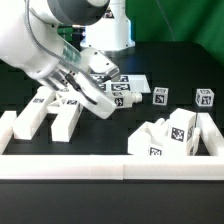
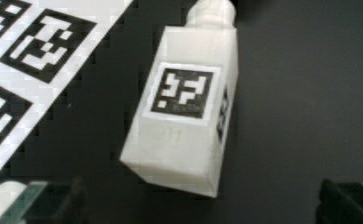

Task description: Assemble chair

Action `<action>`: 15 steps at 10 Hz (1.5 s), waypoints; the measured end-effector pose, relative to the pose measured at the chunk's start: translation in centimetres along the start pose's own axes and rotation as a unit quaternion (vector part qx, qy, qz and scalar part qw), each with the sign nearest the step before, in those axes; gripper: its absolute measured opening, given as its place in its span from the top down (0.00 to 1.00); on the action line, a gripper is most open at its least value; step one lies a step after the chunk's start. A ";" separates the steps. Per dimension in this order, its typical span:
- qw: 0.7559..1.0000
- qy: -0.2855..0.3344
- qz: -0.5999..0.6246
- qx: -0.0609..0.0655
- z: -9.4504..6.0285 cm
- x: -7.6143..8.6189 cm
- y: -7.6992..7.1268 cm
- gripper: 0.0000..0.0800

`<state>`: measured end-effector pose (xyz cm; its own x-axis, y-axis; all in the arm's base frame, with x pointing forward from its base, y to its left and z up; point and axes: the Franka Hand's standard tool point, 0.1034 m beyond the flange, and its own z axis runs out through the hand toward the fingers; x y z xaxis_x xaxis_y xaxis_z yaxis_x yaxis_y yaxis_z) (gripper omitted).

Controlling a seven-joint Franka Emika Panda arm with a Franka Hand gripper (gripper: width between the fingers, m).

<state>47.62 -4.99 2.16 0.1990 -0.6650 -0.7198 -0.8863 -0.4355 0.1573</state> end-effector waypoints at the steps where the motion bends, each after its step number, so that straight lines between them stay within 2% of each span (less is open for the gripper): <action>1: 1.000 0.000 0.002 0.000 0.1 0.0 0.0 0.19; 4: 1.000 0.006 0.007 -0.004 1.0 -0.3 -0.2 0.19; 6: 1.000 0.007 0.006 -0.005 1.1 -0.2 -0.3 0.19; 9: 1.000 0.026 0.001 0.002 0.8 0.0 -0.9 0.19; 11: 0.998 0.063 -0.007 0.012 0.6 0.2 -1.8 0.19; 14: 0.999 0.037 0.001 0.005 0.8 0.5 -0.9 0.19; 15: 1.000 0.005 0.007 -0.002 0.9 0.5 -0.3 0.19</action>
Offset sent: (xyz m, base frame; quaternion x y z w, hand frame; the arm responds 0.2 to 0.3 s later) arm -0.0074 0.0189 -0.0021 -0.0004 0.0107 0.0209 0.9997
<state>47.62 -4.64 1.13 0.1901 -0.6772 -0.7108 -0.8871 -0.4287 0.1712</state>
